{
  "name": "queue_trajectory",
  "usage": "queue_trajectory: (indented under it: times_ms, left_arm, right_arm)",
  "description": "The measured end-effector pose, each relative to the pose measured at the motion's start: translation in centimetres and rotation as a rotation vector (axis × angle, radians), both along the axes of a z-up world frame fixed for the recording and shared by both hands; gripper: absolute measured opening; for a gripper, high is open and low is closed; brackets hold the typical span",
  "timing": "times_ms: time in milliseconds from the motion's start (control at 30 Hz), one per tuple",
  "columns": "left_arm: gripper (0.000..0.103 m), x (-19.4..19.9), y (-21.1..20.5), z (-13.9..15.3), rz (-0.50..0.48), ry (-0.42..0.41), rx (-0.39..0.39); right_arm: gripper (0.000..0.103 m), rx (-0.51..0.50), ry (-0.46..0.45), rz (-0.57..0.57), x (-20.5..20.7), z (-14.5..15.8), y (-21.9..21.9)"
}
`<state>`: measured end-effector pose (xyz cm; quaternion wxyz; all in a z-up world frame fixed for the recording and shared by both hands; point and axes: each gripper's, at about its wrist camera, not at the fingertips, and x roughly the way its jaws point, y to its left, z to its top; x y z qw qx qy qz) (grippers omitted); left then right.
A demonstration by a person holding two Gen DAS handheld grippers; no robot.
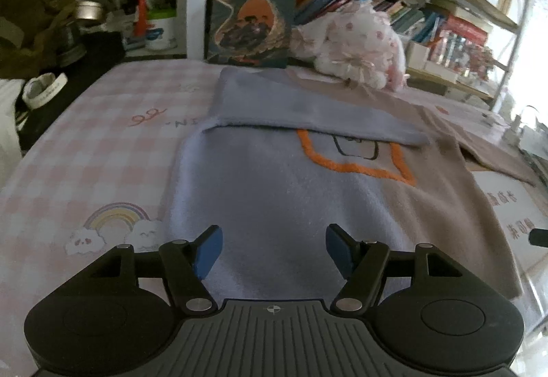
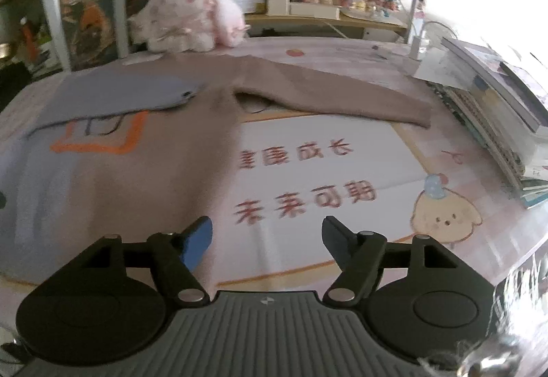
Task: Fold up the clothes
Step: 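Open the right gripper and move it over the brown sleeve cuff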
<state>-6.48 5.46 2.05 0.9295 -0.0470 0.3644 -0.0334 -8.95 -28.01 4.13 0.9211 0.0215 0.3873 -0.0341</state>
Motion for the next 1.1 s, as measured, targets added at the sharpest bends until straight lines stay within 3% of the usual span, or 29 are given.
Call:
queue_trajectory:
  times_ms: [200,400,600,833,1100]
  left_arm:
    - [0.068,0.8,-3.6,-0.3,0.098,0.030,-0.002]
    - [0.069,2.1,-9.6,-0.6,0.181,0.052,-0.056]
    - [0.080,1.7,-14.1,-0.6,0.244,0.020,-0.097]
    - [0.083,2.0,-16.6,-0.9,0.267,0.044,-0.040]
    - [0.084,2.0,-17.6,-0.8,0.308,0.065,0.072]
  right_arm:
    - [0.072,0.016,-0.001,0.011,3.4,-0.7,-5.2]
    - [0.072,0.023,0.003,0.038,8.2,-1.4,-11.2]
    - [0.075,0.023,0.020,0.054,12.3,-2.3,-15.5]
    - [0.079,0.071,0.046,0.022,15.3,-2.9,-19.4]
    - [0.082,0.093,0.081,0.028,17.1,-3.7,-19.8]
